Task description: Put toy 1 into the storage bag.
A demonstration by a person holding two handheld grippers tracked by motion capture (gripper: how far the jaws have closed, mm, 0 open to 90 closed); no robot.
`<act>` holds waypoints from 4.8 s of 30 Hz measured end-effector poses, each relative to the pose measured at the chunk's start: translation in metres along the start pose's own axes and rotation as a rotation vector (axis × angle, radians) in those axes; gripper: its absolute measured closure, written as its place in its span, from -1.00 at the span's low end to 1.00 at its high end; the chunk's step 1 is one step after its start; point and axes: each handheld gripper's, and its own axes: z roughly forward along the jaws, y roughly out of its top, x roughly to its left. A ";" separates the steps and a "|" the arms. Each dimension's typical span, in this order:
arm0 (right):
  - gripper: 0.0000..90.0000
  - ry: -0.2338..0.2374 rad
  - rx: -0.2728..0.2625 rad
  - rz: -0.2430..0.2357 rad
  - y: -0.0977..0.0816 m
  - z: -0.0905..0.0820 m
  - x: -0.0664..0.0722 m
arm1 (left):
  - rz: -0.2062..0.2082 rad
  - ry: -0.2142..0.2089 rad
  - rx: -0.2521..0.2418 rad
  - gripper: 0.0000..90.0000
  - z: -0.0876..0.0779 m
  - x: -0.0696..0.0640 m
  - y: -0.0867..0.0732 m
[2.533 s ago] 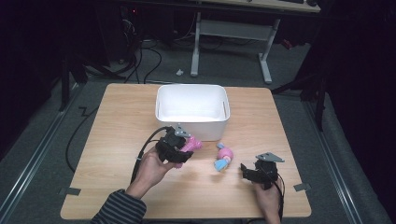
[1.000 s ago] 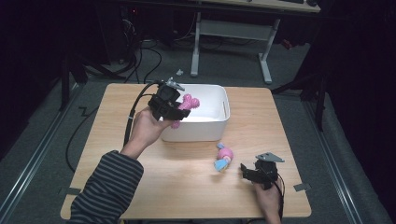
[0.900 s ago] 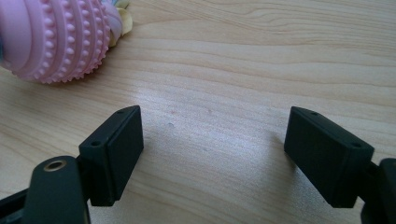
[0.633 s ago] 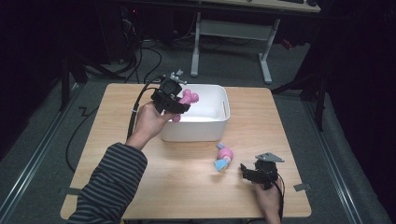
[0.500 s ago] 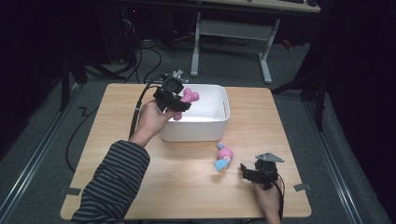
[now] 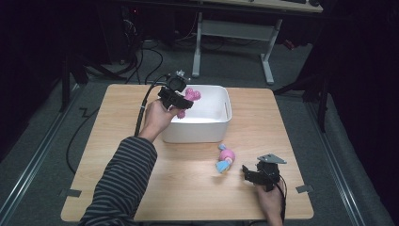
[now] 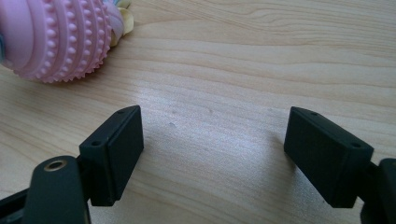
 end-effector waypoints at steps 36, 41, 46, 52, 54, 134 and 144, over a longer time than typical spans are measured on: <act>-0.56 0.002 0.000 -0.002 0.000 0.000 0.000 | -0.010 0.010 0.128 0.27 0.049 0.003 -0.016; -0.56 0.002 0.000 -0.003 0.000 0.000 0.000 | -0.016 0.002 0.149 0.27 0.051 0.004 -0.016; -0.56 0.003 -0.001 -0.003 0.000 0.000 0.000 | -0.015 0.001 0.160 0.26 0.052 0.004 -0.017; -0.56 0.002 0.000 -0.002 0.000 0.000 0.000 | -0.013 -0.001 0.123 0.13 0.047 0.003 -0.016; -0.55 0.003 -0.001 -0.006 0.000 0.000 0.000 | -0.005 -0.002 0.115 0.11 0.044 0.002 -0.017; -0.55 0.006 0.000 -0.006 0.000 0.000 0.001 | -0.072 0.094 -0.177 -0.07 -0.082 0.014 -0.105; -0.55 0.007 0.001 -0.007 0.000 0.000 0.001 | -0.107 0.085 -0.192 -0.07 -0.082 0.016 -0.126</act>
